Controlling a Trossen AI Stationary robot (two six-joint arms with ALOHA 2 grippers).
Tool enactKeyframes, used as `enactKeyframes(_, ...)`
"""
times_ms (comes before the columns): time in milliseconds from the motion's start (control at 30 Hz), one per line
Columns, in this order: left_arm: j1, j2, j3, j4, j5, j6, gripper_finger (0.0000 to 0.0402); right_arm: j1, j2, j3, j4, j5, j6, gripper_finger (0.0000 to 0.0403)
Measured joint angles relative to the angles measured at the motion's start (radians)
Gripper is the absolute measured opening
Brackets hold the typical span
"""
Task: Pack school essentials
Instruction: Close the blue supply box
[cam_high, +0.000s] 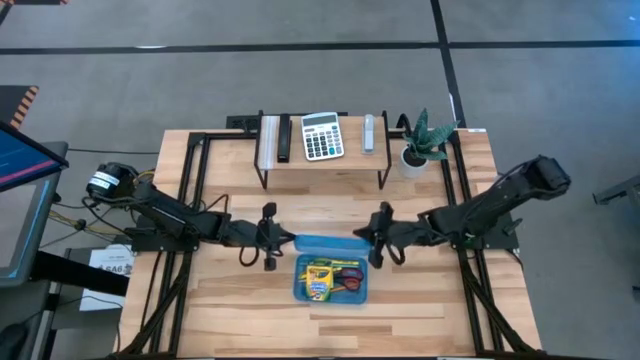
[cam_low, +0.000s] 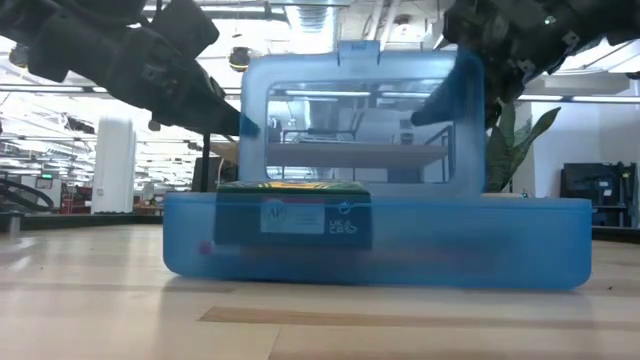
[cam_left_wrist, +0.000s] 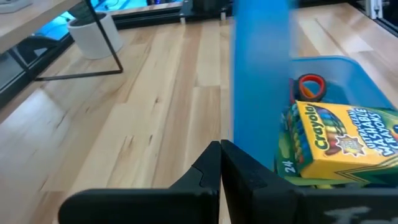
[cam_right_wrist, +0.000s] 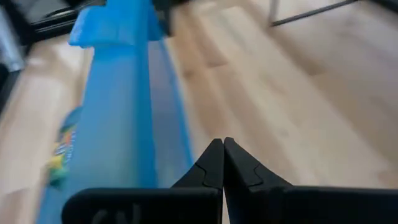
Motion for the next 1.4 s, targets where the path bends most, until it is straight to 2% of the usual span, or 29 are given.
enactKeyframes(100,-0.010,0.000,0.000,0.001,0.000,-0.001,0.0000,0.034,0.036,0.000,0.067,-0.032,-0.001,0.0016)
enactKeyframes(433,-0.018,-0.009,0.002,0.005,-0.035,-0.034,0.0000,0.139,0.161,0.000,0.198,-0.035,0.030,0.0016)
enactKeyframes(600,-0.024,-0.010,0.040,0.006,0.017,-0.069,0.0000,0.177,0.236,0.000,0.246,-0.035,0.077,0.0016)
enactKeyframes(733,-0.068,-0.010,0.071,0.017,0.083,-0.104,0.0000,0.199,0.286,0.000,0.292,-0.054,0.105,0.0016)
enactKeyframes(900,-0.164,0.013,0.084,0.071,0.080,-0.143,0.0000,0.225,0.331,0.000,0.354,-0.057,0.114,0.0016)
enactKeyframes(1100,-0.259,0.141,0.084,0.200,0.037,-0.199,0.0000,0.254,0.346,0.000,0.414,-0.057,0.114,0.0016)
enactKeyframes(1400,-0.283,0.358,0.084,0.397,0.026,-0.265,0.0000,0.314,0.346,0.000,0.441,-0.057,0.114,0.0016)
